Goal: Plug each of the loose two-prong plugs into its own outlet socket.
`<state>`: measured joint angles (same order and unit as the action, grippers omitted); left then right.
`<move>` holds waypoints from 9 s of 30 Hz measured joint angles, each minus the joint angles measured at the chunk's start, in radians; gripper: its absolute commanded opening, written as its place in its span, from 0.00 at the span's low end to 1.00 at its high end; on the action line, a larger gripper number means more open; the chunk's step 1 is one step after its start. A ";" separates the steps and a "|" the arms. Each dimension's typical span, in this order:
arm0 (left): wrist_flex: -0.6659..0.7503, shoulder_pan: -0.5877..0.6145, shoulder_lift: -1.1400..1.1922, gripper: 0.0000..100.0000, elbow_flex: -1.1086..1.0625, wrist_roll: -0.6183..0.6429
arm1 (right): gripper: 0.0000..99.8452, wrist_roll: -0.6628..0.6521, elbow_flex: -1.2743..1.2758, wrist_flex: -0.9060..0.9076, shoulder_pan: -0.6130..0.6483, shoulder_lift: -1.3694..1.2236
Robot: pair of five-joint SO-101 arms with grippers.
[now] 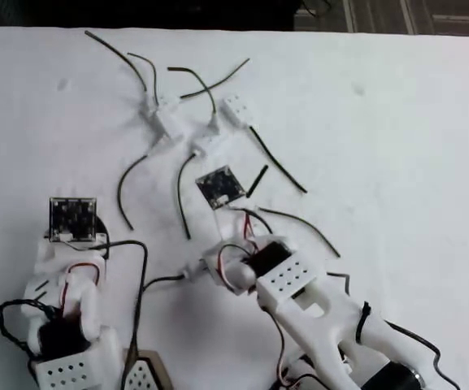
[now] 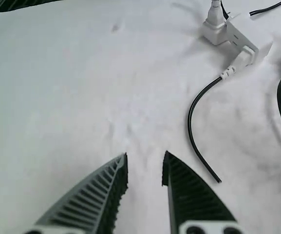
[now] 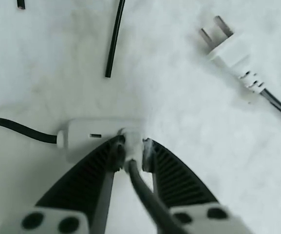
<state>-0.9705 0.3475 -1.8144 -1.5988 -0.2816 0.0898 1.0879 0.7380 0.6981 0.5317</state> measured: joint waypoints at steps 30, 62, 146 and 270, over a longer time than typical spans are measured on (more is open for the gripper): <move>0.000 0.000 0.000 0.14 -0.003 0.000 | 0.02 -0.006 -0.023 -0.054 0.069 -0.170; 0.009 0.000 -0.002 0.14 -0.023 -0.051 | 0.10 -0.181 -0.664 -0.252 -0.068 -0.575; 0.009 0.000 -0.002 0.14 -0.023 -0.057 | 0.02 0.058 -0.451 0.572 -0.023 0.028; 0.009 0.000 -0.002 0.14 -0.035 -0.057 | 0.32 0.790 -0.661 0.163 -0.344 -0.643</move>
<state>-0.9613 0.3475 -1.8159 -1.6341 -0.3383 0.8800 0.4266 0.9007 0.3544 -0.1112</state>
